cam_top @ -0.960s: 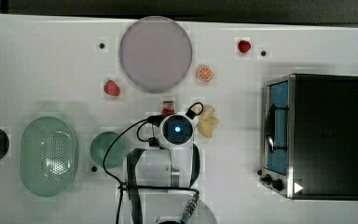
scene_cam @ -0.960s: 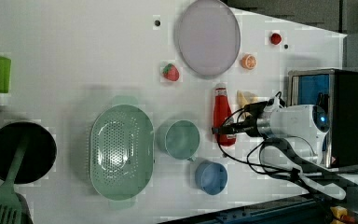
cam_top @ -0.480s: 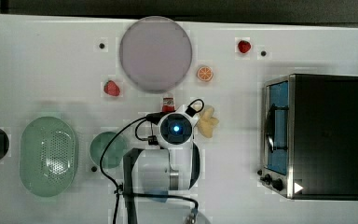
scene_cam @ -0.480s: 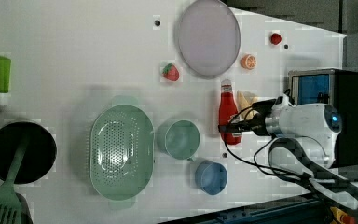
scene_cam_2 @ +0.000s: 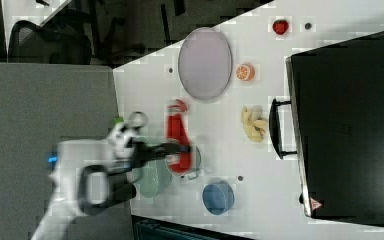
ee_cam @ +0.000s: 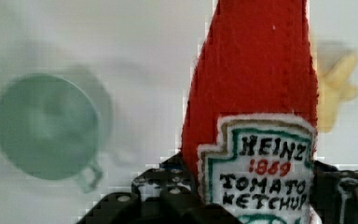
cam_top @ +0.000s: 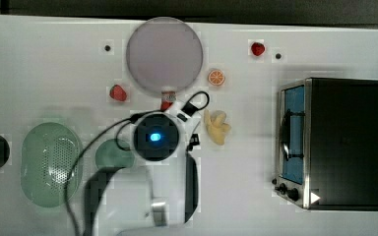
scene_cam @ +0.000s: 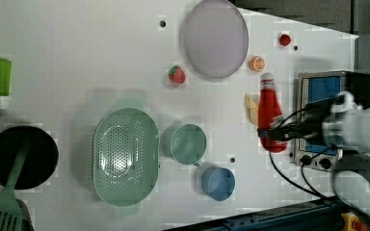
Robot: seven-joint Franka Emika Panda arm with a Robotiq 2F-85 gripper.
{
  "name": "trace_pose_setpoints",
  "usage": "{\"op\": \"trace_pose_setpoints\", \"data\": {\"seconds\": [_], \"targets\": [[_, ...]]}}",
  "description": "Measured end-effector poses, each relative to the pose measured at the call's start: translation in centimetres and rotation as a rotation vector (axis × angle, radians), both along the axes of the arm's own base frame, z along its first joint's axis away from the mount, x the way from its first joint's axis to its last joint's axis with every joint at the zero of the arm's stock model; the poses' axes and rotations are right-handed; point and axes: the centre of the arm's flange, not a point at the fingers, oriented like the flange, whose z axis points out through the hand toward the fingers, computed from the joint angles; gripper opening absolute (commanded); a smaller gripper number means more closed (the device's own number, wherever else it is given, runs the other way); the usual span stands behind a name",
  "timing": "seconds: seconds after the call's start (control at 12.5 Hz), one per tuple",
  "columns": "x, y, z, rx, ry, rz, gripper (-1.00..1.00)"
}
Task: Pick Ketchup from the table and place it in strainer.
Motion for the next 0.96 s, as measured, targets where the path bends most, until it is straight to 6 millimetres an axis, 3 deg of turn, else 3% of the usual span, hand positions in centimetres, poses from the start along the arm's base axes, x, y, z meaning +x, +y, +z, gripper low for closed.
{"op": "trace_pose_setpoints", "data": {"seconds": [0.16,0.24,0.4,0.48,0.72,0.96], "targets": [[0.6,3.5,6.6,0.030,-0.087,-0.046,0.29],[0.5,5.9,8.7,0.052,-0.107,-0.073,0.29],[-0.3,11.9,10.0,0.094,-0.121,-0.100,0.29],[-1.2,15.2,9.5,0.106,-0.113,-0.105,0.29],[-5.4,24.2,5.2,0.108,-0.052,-0.088,0.29],[-8.8,31.1,1.1,0.168,-0.014,-0.104,0.29]]}}
